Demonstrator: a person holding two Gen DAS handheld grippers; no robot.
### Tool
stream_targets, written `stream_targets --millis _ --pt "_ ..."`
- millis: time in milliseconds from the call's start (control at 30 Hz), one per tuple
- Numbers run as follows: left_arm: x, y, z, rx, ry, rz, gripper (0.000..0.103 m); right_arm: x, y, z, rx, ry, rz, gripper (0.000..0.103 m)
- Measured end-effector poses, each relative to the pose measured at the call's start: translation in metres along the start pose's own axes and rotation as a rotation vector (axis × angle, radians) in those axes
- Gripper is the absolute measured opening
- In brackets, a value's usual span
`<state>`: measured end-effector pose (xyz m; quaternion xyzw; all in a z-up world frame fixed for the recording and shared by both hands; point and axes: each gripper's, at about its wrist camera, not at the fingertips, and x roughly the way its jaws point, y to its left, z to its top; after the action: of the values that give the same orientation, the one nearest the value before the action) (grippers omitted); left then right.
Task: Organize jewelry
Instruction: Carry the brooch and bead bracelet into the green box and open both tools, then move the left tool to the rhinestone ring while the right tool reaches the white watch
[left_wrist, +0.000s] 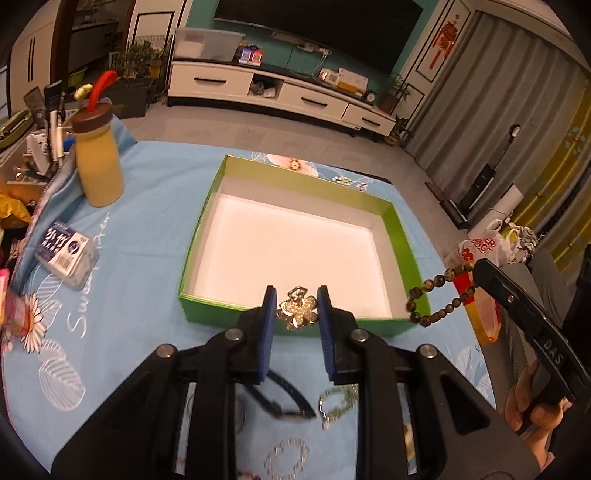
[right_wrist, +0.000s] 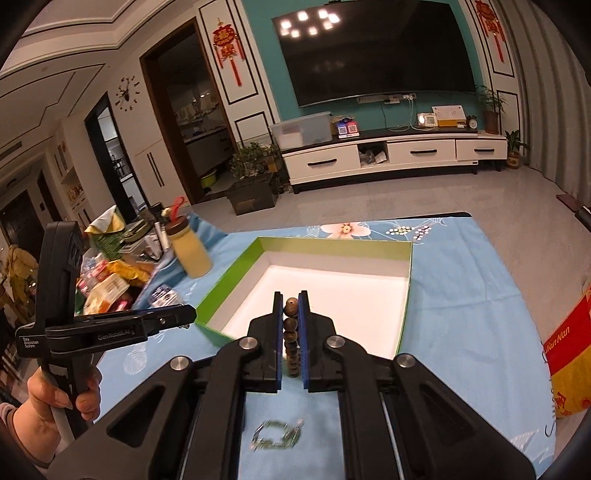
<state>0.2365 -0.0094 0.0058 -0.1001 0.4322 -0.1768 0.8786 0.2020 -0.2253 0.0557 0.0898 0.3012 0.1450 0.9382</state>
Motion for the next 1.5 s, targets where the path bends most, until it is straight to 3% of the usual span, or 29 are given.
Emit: stream_targets --millis 233,267,300,333,433,500,633,867,1133,1500 --pt "0.048 -0.003 0.014 -0.003 0.057 0.064 0.022 0.042 -0.022 0.004 0.034 0.059 -0.065 0.008" --pt "0.055 -0.002 0.016 -0.010 0.066 0.076 0.028 0.049 -0.028 0.004 0.051 0.082 -0.082 0.009" --pt "0.059 0.000 0.017 -0.020 0.076 0.082 0.044 0.053 -0.033 0.003 0.065 0.095 -0.093 0.016" --pt "0.064 0.003 0.019 -0.035 0.079 0.090 0.050 0.056 -0.039 0.002 0.081 0.104 -0.102 0.020" --pt "0.063 0.008 0.017 -0.045 0.069 0.090 0.054 0.049 -0.051 -0.002 0.101 0.092 -0.120 0.029" --pt "0.058 0.012 0.013 -0.044 0.061 0.095 0.056 0.041 -0.056 -0.006 0.116 0.089 -0.126 0.036" --pt "0.032 0.026 0.001 -0.053 0.027 0.099 0.064 0.025 -0.058 -0.015 0.127 0.091 -0.127 0.036" --pt "-0.020 0.050 -0.034 -0.079 -0.016 0.139 0.066 -0.011 -0.044 -0.044 0.091 0.104 -0.123 0.043" --pt "-0.066 0.078 -0.092 -0.125 -0.010 0.208 0.069 -0.038 -0.028 -0.077 0.101 0.148 -0.086 0.044" --pt "-0.099 0.097 -0.161 -0.145 0.026 0.259 0.069 -0.061 -0.013 -0.111 0.086 0.193 -0.068 0.044"
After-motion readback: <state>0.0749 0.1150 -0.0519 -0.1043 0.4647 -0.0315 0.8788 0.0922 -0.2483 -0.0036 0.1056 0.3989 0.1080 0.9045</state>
